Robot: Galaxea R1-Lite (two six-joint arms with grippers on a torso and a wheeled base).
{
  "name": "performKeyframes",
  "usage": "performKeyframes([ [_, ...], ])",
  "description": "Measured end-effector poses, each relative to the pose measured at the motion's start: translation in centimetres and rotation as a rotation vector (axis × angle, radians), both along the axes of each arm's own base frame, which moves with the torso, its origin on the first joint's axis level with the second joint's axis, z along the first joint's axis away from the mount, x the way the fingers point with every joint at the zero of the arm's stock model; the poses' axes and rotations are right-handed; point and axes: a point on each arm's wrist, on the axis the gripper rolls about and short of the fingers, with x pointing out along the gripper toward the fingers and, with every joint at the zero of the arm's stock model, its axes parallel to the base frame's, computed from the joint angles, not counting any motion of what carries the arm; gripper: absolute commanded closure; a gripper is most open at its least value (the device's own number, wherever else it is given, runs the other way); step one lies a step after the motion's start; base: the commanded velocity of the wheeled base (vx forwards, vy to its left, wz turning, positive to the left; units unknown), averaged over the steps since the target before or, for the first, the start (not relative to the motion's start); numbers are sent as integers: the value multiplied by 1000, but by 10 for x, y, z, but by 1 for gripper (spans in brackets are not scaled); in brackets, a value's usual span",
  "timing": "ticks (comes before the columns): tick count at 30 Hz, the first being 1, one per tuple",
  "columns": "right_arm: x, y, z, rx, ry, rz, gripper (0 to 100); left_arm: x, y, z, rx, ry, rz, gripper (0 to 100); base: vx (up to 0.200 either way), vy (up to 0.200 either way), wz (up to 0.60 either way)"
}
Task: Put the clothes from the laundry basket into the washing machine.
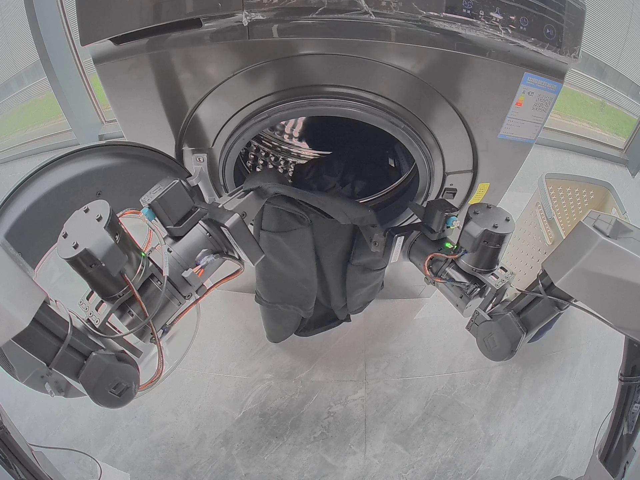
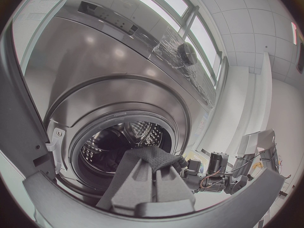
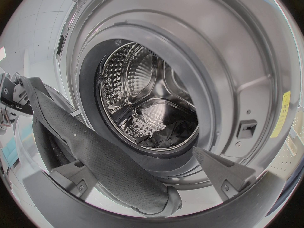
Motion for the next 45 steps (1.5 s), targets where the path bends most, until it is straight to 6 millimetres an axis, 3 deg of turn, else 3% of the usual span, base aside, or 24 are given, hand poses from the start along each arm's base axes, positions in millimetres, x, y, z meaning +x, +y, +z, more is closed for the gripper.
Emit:
performKeyframes([
  [19,15,53,-57,-22,49,84,0,-1,1,4,-12,-10,-3,100,0,0,0],
  [24,17,60,-64,-22,50,95,0,-1,1,4,-13,-9,-3,100,0,0,0],
  [29,22,66,-59,3,18,96,0,-1,1,4,-13,-9,-4,100,0,0,0],
  [30,22,66,-58,6,14,96,100,-1,1,4,-13,-9,-3,100,0,0,0],
  [37,20,60,-42,27,-18,91,100,-1,1,2,-7,-3,0,100,0,0,0],
  [45,-4,33,7,59,-72,72,100,1,3,1,-7,0,6,100,0,0,0],
])
